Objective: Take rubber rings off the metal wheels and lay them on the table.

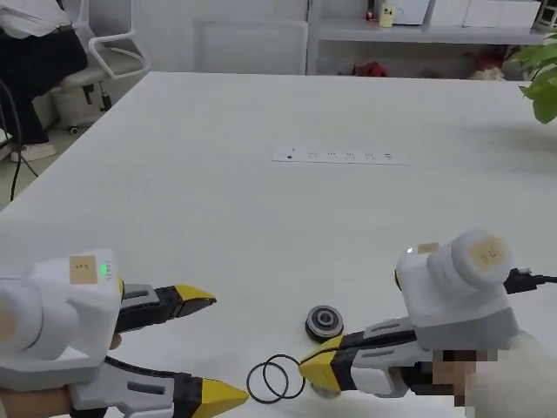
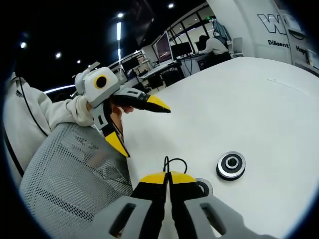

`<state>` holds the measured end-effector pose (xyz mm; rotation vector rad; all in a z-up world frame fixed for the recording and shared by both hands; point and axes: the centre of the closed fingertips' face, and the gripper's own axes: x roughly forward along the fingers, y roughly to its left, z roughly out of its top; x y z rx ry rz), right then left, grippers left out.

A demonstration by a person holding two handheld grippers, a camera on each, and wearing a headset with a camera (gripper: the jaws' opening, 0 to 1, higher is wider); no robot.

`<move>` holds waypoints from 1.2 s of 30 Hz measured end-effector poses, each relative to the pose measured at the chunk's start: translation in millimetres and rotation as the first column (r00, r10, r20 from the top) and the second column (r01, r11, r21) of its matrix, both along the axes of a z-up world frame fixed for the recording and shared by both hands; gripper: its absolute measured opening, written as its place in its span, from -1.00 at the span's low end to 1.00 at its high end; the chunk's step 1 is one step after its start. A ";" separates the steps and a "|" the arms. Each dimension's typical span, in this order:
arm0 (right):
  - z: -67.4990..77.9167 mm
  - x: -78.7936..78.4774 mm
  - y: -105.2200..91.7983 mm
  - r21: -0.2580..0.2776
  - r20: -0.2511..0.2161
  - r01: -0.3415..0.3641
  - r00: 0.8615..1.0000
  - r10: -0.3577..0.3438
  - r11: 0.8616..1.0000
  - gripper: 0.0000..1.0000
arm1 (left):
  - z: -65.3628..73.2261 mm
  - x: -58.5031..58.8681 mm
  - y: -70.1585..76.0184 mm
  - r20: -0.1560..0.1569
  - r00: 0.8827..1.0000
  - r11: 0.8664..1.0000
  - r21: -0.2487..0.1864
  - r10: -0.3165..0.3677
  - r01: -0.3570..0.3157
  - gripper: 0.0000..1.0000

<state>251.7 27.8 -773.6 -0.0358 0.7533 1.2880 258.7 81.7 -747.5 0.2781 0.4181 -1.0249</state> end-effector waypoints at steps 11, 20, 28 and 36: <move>-12.1 -1.1 0.0 -0.043 0.013 -0.003 1.000 0.004 0.999 -1.00 | 0.2 0.8 1.3 0.001 1.000 1.000 -0.002 0.006 -0.006 0.31; -17.1 0.7 -2.6 -0.074 0.030 -0.006 1.000 0.009 0.997 -0.94 | -0.1 1.1 2.1 0.000 1.000 1.000 -0.002 0.007 -0.007 0.30; -15.9 4.1 -4.2 -0.076 0.038 0.003 0.999 0.000 0.997 -0.84 | -0.4 1.7 2.7 -0.001 1.000 1.000 -0.002 0.009 -0.009 0.29; -11.5 10.7 -7.2 -0.071 0.051 0.027 0.998 -0.023 0.997 -0.77 | -1.0 1.9 3.0 -0.004 1.000 1.000 0.000 0.010 -0.010 0.29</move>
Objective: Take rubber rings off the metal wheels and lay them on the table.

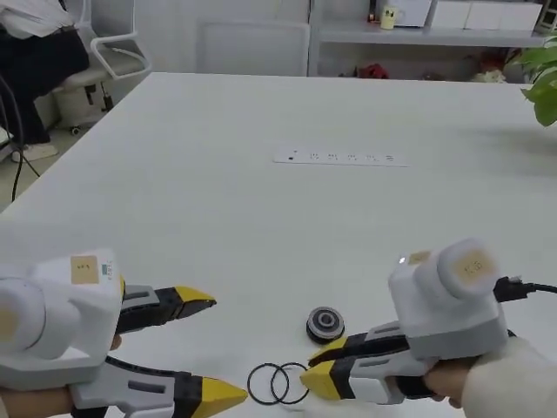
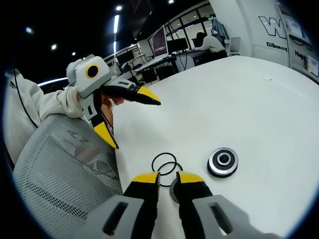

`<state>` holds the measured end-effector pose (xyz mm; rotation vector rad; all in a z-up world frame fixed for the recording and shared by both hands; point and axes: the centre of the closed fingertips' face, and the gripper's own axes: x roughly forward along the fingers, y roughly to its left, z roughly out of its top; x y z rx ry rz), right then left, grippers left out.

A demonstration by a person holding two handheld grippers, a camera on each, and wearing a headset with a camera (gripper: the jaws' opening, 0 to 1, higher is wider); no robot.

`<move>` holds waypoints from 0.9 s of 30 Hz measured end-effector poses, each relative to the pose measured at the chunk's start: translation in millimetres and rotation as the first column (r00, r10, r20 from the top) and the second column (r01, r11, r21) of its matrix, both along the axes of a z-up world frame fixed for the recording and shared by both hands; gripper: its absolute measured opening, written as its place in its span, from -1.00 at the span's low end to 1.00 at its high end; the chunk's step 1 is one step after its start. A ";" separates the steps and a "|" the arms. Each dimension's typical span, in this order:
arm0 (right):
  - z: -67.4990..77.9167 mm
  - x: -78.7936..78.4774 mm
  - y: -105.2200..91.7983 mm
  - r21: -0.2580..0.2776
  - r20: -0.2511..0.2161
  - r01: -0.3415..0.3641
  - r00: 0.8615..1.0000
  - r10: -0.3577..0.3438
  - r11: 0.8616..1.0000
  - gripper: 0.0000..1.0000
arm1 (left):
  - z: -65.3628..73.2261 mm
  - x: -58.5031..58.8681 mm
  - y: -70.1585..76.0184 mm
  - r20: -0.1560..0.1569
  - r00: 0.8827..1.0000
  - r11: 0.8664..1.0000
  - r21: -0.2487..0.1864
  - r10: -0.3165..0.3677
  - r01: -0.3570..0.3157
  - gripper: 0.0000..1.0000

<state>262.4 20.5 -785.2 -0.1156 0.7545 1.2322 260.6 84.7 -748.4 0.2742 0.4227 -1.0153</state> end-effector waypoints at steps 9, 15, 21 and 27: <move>5.9 9.3 -4.3 0.017 0.009 0.040 0.999 -0.041 0.999 -0.71 | 0.7 -0.4 -0.3 0.002 1.000 1.000 0.001 0.000 0.000 0.28; 11.0 14.3 -6.3 0.036 0.012 0.062 0.998 -0.062 0.997 -0.70 | 0.9 -0.4 -0.1 0.002 1.000 1.000 0.002 0.002 -0.002 0.28; 15.4 17.6 -7.2 0.056 0.014 0.076 0.997 -0.077 0.995 -0.68 | 1.2 -0.6 0.2 0.002 1.000 1.000 0.000 0.004 -0.004 0.28; 20.4 23.3 -9.9 0.073 0.025 0.093 0.995 -0.095 0.993 -0.67 | 1.4 -0.6 0.4 0.000 1.000 1.000 -0.003 0.005 -0.005 0.27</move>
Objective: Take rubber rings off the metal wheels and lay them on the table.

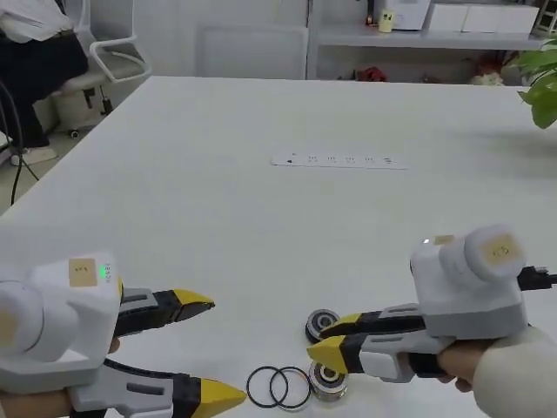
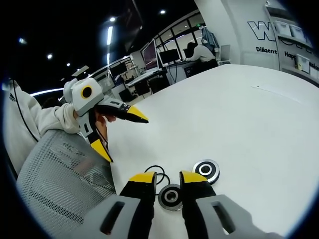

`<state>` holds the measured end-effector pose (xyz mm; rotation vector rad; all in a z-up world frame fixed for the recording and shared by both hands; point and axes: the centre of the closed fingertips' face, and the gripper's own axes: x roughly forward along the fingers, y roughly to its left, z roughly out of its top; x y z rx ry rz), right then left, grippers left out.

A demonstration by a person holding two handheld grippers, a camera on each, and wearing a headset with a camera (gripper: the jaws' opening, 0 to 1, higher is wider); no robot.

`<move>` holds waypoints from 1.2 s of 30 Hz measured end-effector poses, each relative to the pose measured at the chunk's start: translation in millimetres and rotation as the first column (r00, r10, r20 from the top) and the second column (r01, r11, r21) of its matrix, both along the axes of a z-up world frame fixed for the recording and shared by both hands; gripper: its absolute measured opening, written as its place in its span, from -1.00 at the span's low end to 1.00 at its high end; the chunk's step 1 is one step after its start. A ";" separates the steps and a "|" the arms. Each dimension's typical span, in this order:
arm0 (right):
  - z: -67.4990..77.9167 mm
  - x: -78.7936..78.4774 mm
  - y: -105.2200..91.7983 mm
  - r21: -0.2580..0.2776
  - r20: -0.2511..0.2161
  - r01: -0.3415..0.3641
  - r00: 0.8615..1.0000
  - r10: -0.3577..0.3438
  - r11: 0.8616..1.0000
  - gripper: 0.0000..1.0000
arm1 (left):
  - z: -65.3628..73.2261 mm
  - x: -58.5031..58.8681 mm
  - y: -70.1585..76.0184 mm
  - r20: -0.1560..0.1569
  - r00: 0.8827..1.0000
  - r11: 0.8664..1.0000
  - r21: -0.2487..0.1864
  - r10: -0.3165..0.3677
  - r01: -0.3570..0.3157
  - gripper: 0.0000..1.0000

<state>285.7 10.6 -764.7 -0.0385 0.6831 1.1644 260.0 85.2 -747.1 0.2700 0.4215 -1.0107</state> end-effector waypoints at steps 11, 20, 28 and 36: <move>12.9 21.8 -16.5 0.042 0.019 0.087 0.996 -0.088 0.995 -0.63 | 2.2 0.5 -1.3 -0.005 1.000 1.000 -0.016 0.001 -0.002 0.28; 10.8 29.4 -28.7 0.045 0.019 0.122 0.992 -0.123 0.991 -0.62 | 11.3 5.3 -3.1 0.008 1.000 0.999 -0.041 0.006 -0.006 0.29; 7.1 32.4 -36.9 0.036 0.022 0.139 0.990 -0.140 0.990 -0.63 | 31.2 16.0 -4.2 0.045 0.999 0.998 -0.057 0.000 0.003 0.30; 5.4 33.4 -41.9 0.048 0.018 0.135 0.991 -0.136 0.990 -0.65 | 56.8 27.6 -11.6 0.088 0.994 0.997 -0.049 -0.057 0.062 0.30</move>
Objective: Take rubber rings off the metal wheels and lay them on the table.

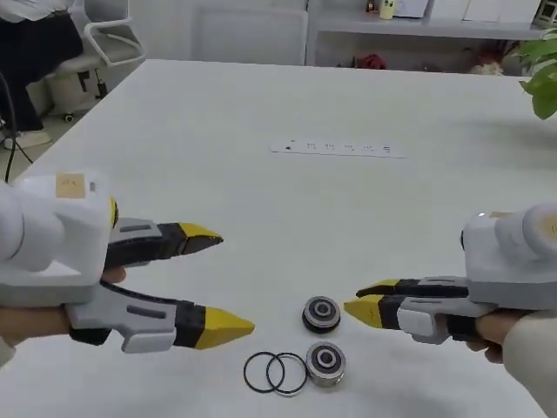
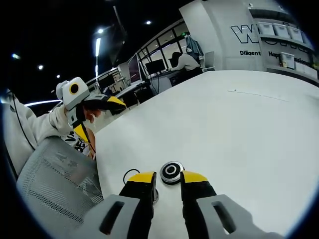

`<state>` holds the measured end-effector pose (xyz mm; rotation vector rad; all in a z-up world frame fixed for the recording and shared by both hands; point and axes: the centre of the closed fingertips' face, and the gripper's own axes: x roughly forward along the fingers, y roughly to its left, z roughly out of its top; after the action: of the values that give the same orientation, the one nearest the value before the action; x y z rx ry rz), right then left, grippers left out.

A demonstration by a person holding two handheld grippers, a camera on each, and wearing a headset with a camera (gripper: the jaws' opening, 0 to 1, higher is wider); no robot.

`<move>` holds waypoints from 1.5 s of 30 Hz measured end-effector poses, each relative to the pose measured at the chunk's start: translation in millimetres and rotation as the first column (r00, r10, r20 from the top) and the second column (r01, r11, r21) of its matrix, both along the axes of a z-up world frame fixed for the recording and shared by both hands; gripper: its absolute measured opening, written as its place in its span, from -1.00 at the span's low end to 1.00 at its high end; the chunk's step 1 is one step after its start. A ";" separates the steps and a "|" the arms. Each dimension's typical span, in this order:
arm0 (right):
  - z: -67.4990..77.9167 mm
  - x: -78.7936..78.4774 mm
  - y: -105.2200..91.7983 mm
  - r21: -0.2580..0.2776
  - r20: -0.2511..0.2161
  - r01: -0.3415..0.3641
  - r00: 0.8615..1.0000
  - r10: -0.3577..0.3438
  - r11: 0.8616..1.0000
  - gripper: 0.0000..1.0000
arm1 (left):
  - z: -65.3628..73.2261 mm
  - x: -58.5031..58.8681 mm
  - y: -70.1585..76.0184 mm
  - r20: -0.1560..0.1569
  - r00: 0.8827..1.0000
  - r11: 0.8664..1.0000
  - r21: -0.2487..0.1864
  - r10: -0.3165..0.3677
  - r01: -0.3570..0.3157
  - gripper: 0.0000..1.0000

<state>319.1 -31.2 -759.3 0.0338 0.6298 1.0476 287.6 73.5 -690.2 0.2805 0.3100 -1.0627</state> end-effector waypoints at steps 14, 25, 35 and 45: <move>-10.5 0.2 -2.8 -0.025 -0.022 -0.036 0.999 0.035 0.999 -0.62 | 7.8 23.5 -30.6 0.032 0.992 0.992 0.013 -0.124 0.124 0.25; -23.5 0.1 -4.7 -0.058 -0.044 -0.076 0.996 0.073 0.995 -0.61 | -19.8 35.5 -46.6 -0.011 0.986 0.986 0.015 -0.166 0.167 0.12; -33.4 6.6 -5.1 -0.070 -0.055 -0.101 0.994 0.097 0.992 -0.62 | -43.4 43.4 -59.0 -0.048 0.985 0.986 -0.011 -0.168 0.168 0.01; -39.5 5.8 2.3 -0.068 -0.039 -0.144 0.989 0.141 0.987 -0.63 | -63.8 42.8 -69.3 -0.075 0.981 0.984 0.001 -0.180 0.181 -0.19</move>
<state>324.9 -28.9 -798.8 -0.0558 0.7082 1.1642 330.4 4.2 -754.0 0.2801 0.3612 -1.2531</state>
